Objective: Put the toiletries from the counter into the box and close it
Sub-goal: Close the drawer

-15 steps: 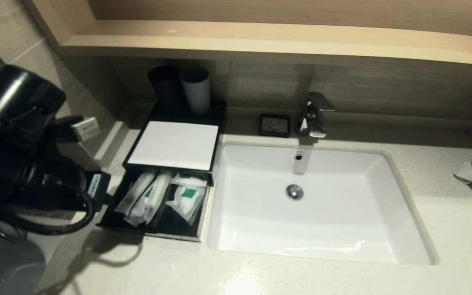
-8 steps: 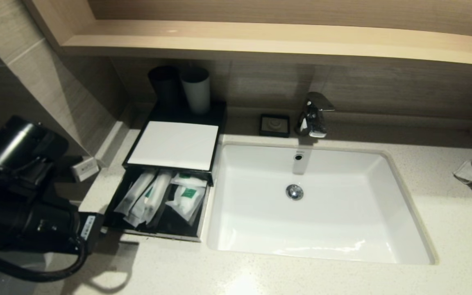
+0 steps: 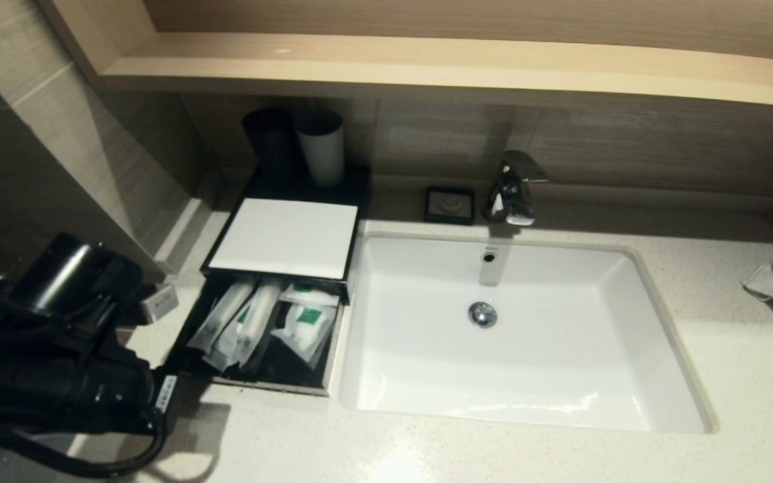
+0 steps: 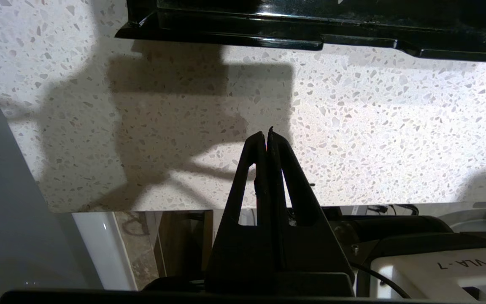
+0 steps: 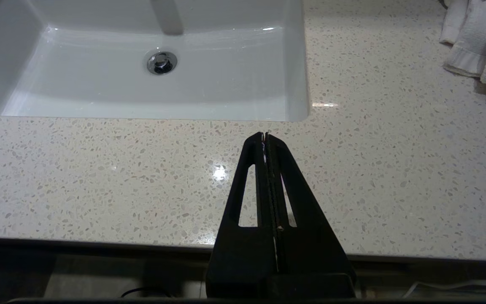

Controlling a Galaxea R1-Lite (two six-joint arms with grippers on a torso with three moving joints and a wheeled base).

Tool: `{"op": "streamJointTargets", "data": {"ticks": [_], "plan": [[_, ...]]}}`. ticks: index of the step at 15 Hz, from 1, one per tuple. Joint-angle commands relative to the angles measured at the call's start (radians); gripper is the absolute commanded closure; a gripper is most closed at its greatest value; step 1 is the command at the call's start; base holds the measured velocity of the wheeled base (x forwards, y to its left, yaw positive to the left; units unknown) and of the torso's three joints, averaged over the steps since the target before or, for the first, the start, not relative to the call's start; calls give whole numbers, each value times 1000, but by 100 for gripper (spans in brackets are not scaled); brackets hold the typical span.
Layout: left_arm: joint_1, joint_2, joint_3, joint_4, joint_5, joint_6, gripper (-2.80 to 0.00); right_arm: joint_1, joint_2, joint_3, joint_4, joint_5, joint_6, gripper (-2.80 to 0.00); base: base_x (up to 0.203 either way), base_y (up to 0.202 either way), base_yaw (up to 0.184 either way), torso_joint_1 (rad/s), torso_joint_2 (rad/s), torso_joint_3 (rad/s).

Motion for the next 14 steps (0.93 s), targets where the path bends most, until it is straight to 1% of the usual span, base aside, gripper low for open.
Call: {"op": "streamJointTargets", "data": {"ticks": [1,6,9,12,14], "plan": [[0,40,3,-9,0,-2,0,0,0,0,0,0,0,0,0,0,0,0,0,0],[0,86,0,-25,2,-3,0,-1,0,0,0,0,0,0,0,0,0,0,0,0],[0,116,4,-89,24,-4,0,0,0,0,0,0,0,0,0,0,0,0,0,0],[2,131,2,-106,26,-5,0,0,0,0,0,0,0,0,0,0,0,0,0,0],[3,144,2,-139,26,-5,0,-1,0,0,0,0,0,0,0,0,0,0,0,0]]}}
